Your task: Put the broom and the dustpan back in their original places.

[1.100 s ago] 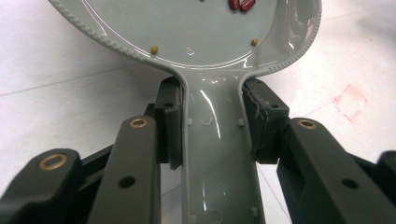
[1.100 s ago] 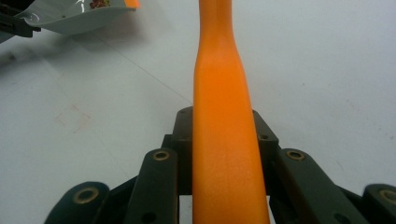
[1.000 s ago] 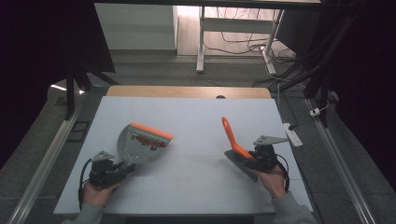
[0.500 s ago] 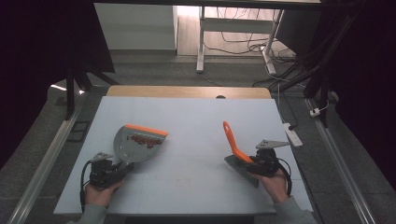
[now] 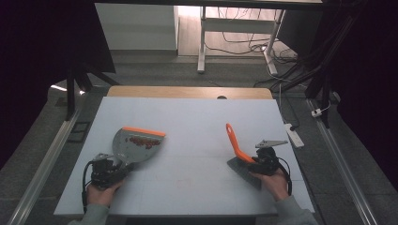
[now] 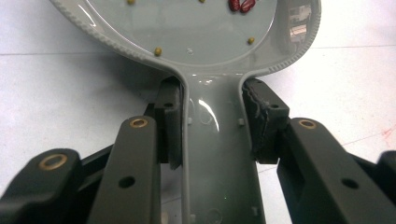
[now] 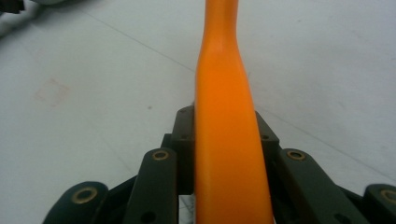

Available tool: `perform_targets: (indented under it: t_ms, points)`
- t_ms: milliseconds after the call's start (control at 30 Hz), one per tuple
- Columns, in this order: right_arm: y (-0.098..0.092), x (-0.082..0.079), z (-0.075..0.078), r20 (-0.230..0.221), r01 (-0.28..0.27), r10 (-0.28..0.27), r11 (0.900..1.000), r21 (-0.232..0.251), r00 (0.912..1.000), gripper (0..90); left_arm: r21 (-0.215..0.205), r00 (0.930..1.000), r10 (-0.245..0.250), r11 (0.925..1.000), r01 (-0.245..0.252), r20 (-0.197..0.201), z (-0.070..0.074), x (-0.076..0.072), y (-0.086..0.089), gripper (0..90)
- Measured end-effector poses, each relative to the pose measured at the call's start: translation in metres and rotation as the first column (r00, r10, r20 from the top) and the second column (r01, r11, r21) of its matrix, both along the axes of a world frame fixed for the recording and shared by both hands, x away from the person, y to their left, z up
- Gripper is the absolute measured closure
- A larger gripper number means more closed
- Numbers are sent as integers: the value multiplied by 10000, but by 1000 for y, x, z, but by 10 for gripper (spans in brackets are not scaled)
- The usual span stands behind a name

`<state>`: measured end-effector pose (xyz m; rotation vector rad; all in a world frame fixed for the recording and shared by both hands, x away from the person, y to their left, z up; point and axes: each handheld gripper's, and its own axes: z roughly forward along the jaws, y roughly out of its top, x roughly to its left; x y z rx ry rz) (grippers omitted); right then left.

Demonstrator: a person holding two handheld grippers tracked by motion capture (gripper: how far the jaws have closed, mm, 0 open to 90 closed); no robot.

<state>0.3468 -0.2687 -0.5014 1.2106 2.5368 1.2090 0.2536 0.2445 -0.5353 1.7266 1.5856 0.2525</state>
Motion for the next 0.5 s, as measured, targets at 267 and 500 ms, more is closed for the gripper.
perform_targets:
  t_ms: [267, 500]
  points:
    - [-6, 12, -6, 36, 226, -225, 9984, -513, 9997, 556, 126, 9998, 1, 9999, 1, -211, -4, 2, -1, 613]
    - [-10, 21, -10, 5, 642, -646, 9904, -1225, 9979, 412, 411, 9998, -5, 9992, 13, -202, -4, 0, -5, 610]
